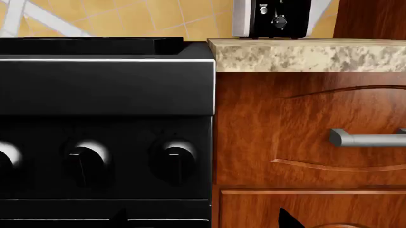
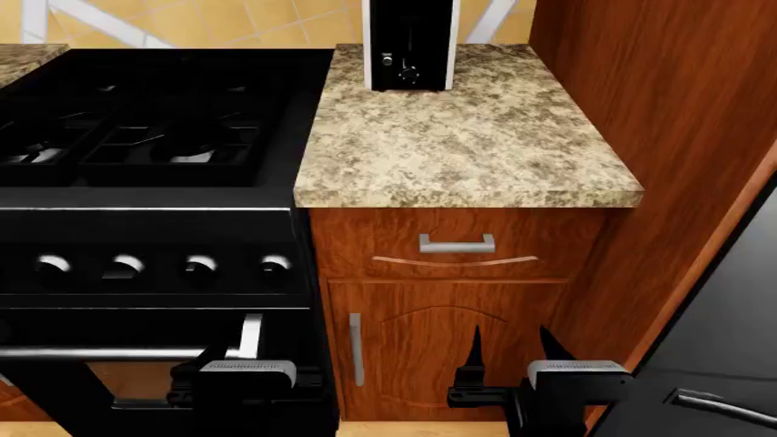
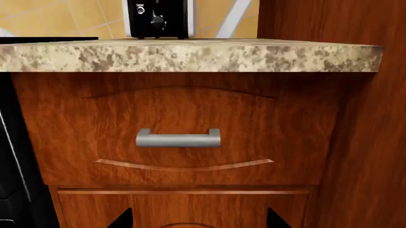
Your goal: Push down the lever of the toaster to turn it on.
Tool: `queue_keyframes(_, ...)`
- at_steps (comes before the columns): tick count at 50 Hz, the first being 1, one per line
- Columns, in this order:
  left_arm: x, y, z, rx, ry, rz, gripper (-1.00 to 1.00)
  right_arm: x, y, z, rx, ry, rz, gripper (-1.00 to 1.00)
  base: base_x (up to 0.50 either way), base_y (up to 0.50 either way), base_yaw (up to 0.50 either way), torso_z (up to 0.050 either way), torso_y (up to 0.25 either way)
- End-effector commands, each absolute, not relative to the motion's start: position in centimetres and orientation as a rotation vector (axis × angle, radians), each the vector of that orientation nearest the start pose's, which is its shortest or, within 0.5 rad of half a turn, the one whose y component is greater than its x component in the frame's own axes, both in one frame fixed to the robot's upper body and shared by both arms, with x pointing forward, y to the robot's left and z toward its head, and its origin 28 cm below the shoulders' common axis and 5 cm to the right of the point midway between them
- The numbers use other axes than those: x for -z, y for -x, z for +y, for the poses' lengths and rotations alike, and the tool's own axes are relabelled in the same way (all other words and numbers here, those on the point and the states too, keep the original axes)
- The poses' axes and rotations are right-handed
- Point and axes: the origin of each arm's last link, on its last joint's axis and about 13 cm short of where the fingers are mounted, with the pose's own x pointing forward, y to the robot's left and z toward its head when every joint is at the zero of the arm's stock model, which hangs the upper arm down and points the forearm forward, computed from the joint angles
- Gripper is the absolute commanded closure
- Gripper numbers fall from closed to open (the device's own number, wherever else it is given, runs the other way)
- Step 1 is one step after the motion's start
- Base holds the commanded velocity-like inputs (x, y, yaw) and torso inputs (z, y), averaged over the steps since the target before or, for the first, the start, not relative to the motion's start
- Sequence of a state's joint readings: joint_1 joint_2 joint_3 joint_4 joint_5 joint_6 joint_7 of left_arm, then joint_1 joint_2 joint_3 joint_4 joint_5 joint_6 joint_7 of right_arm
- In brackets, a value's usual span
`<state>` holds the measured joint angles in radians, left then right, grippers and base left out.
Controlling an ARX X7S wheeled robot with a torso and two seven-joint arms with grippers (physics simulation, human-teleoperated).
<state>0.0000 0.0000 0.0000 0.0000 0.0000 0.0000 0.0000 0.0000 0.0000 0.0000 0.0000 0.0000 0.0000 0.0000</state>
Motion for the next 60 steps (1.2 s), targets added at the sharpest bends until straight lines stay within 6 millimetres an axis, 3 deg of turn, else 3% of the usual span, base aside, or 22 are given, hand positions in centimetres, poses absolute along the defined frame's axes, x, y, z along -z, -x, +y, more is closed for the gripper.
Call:
queue_keyframes(1,-1.3,-21.1,20.6,0.0,0.008,0.0,-1.0,-1.6,-21.0,-9.5,-0.007,0.006,-0.006,-1.0,0.0,0.0,0.0,0.0,0.0)
queue_keyframes(8,-3.6,-21.3,23.0,-0.042,0.028,-0.08,-1.0,-3.7,-20.9,-9.3,-0.04,0.001,-0.066,-1.0,0.0,0.0,0.0,0.0,0.0)
queue_keyframes(14,-6.8,-21.1,25.0,-0.064,-0.004,-0.136,-1.0,-6.6,-21.0,-9.2,-0.059,0.024,-0.122,-1.0,0.0,0.0,0.0,0.0,0.0)
queue_keyframes(29,-14.2,-20.0,24.2,0.036,-0.047,-0.27,-1.0,-14.2,-21.7,-9.0,-0.155,0.048,-0.263,-1.0,0.0,0.0,0.0,0.0,0.0)
queue_keyframes(41,-19.6,-19.0,23.9,0.077,-0.1,-0.365,-1.0,-17.8,-22.0,-9.3,-0.182,0.083,-0.316,-1.0,0.0,0.0,0.0,0.0,0.0)
queue_keyframes(52,-22.1,-18.6,23.6,0.092,-0.088,-0.399,-1.0,-20.6,-21.8,-9.3,-0.195,0.119,-0.365,-1.0,0.0,0.0,0.0,0.0,0.0)
queue_keyframes(60,-22.0,-18.5,23.9,0.083,-0.073,-0.398,-1.0,-21.7,-21.8,-9.2,-0.204,0.146,-0.4,-1.0,0.0,0.0,0.0,0.0,0.0)
